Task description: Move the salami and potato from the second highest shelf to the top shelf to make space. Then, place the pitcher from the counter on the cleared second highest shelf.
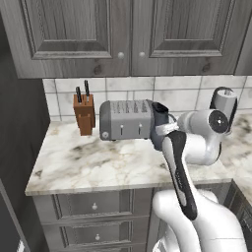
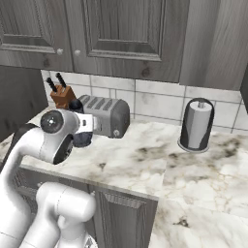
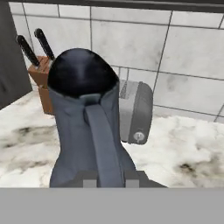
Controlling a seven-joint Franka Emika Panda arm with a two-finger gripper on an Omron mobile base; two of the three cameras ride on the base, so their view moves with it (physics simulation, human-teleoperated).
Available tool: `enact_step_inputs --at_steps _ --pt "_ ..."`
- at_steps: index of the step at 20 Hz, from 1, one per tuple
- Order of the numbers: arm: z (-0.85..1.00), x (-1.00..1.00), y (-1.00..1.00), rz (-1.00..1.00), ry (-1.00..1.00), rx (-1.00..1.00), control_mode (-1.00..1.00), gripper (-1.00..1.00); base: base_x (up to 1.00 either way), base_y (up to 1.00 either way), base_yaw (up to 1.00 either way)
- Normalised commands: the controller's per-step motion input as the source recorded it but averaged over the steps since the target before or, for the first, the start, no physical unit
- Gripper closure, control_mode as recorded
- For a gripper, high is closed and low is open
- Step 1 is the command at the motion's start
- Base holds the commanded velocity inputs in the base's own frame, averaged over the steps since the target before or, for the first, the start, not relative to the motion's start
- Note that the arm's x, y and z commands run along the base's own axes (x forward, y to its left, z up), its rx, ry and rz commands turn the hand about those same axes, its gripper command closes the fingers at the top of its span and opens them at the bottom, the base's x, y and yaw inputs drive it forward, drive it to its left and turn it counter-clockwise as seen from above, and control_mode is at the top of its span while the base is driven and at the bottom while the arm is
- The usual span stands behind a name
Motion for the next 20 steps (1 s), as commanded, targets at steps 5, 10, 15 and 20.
enact_step_inputs --at_steps 5,10,15,20 --pt "0.17 -0.55 0.0 -0.36 0.05 0.0 -1.0 1.0 0.0 0.0 0.0" --pt "0.13 -0.33 -0.01 -0.24 0.0 0.0 -1.0 1.0 0.0 0.0 0.0" --pt "0.0 -0.24 -0.15 0.0 -0.04 0.0 -1.0 1.0 0.0 0.0 0.0" --pt "0.0 -0.24 -0.18 0.1 -0.08 0.0 -1.0 1.0 0.0 0.0 0.0"
